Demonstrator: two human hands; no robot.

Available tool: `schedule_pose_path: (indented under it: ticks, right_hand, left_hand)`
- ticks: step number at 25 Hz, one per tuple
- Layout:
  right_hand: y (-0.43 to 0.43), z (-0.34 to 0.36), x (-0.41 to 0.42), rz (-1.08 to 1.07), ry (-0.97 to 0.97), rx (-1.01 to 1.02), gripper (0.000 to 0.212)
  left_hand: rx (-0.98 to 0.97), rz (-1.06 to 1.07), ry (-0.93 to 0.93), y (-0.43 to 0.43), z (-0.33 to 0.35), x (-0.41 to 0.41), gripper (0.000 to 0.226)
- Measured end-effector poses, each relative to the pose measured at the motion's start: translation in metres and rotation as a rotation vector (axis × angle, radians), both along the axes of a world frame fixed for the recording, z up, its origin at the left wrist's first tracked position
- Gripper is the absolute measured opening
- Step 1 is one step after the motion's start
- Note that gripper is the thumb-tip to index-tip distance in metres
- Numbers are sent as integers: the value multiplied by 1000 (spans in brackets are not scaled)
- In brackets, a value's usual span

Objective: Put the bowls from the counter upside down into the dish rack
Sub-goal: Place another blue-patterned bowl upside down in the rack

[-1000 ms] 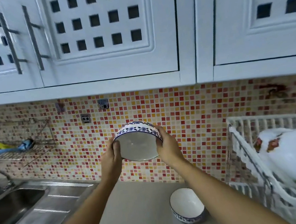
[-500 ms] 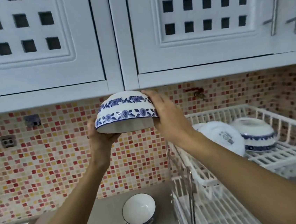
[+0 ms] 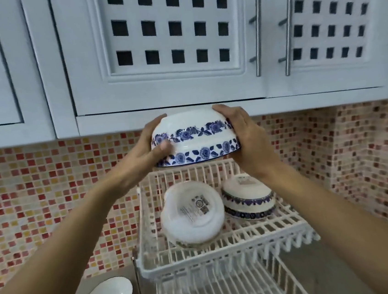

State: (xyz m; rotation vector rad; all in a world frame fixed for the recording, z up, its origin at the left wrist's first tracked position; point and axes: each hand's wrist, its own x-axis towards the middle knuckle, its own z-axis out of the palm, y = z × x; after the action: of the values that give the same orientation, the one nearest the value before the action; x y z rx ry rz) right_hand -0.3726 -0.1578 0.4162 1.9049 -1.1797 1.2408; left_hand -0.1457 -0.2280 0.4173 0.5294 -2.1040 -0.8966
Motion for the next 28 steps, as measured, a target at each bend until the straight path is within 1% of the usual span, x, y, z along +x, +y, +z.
schedule_pose_path:
  ticks: [2, 3, 6, 8, 10, 12, 14, 15, 17, 19, 21, 22, 25, 28]
  right_hand:
    - [8, -1, -40, 31, -18, -36, 68]
    - [11, -2, -59, 50, -20, -45, 65]
    - [14, -8, -107, 42, -8, -36, 60]
    - [10, -12, -137, 34, 3, 37, 67]
    - [2, -11, -161, 11, 37, 167, 77]
    - [-7, -10, -177, 21, 52, 393, 88]
    - [-13, -15, -184, 84, 60, 703, 108]
    - [-16, -18, -186, 125, 69, 814, 120]
    - [-21, -26, -191, 186, 80, 944, 133]
    - [-26, -36, -194, 233, 74, 979, 132]
    - [-28, -42, -195, 237, 62, 996, 127]
    - [-31, -48, -196, 229, 69, 1010, 128]
    - [-42, -59, -197, 142, 135, 1022, 135]
    - [-50, -65, -194, 81, 188, 1027, 139]
  left_hand:
    - [-124, -5, -139, 16, 13, -33, 120]
    - [-134, -13, -166, 24, 18, -51, 119]
    - [-162, -20, -241, 34, 23, -95, 100]
    - [-182, 43, -268, 35, 20, -124, 84]
    - [-166, 110, -284, 33, 12, -145, 83]
    - [-138, 161, -287, 27, 2, -159, 84]
    - [-137, 214, -313, 20, -8, -166, 86]
    - [-134, 249, -337, 16, -12, -170, 87]
    - [-123, 308, -406, 9, -20, -178, 85]
    - [-106, 330, -473, 4, -29, -183, 81]
    - [-88, 344, -530, -1, -35, -188, 81]
    - [-72, 362, -567, -2, -39, -192, 82]
    - [-55, 385, -694, -7, -44, -197, 91]
    - [-60, 405, -776, -9, -47, -202, 95]
